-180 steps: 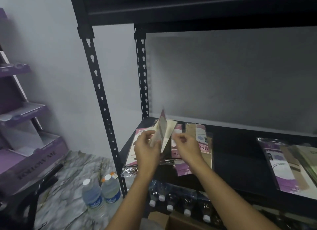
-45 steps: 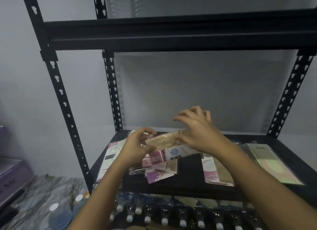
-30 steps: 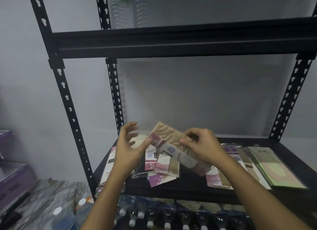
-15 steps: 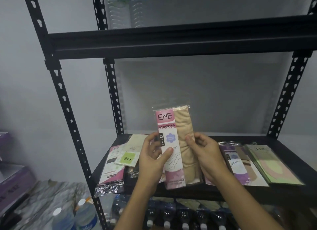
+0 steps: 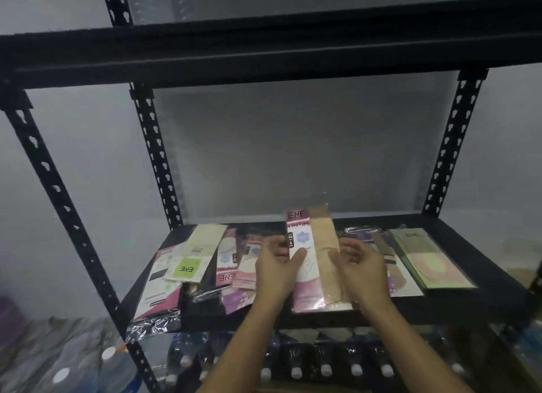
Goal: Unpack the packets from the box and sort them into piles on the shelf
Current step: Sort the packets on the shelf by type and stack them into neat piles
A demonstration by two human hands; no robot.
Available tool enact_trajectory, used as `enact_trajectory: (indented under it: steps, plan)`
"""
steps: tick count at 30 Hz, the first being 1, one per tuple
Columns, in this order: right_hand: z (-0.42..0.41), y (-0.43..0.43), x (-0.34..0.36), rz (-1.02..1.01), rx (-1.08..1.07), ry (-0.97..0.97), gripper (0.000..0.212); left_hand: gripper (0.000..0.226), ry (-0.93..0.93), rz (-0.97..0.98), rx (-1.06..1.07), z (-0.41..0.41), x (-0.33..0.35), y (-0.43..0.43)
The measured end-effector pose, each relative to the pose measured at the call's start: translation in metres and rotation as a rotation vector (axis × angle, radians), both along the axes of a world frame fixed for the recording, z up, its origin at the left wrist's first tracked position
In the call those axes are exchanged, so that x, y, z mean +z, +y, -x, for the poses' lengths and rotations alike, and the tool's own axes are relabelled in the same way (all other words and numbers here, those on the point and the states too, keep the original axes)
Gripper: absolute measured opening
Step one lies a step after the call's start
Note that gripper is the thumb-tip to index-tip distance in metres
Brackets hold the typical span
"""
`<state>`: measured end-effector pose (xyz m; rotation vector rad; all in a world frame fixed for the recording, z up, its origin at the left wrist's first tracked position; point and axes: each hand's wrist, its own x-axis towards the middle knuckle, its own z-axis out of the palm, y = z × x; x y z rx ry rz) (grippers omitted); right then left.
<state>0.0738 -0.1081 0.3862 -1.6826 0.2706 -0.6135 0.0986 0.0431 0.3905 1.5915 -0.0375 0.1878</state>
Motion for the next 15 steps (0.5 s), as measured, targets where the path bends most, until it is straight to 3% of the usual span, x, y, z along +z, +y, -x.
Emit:
enact_trajectory:
  steps: [6,15]
  plan:
    - [-0.038,-0.053,-0.020,0.240,-0.110,0.153,0.023,0.032,0.137,-0.074,-0.189,-0.043,-0.024,-0.052]
    - [-0.067,-0.071,-0.062,0.559,-0.093,0.270,0.017,0.029,0.070,-0.459,-0.059,-0.060,-0.068,-0.081]
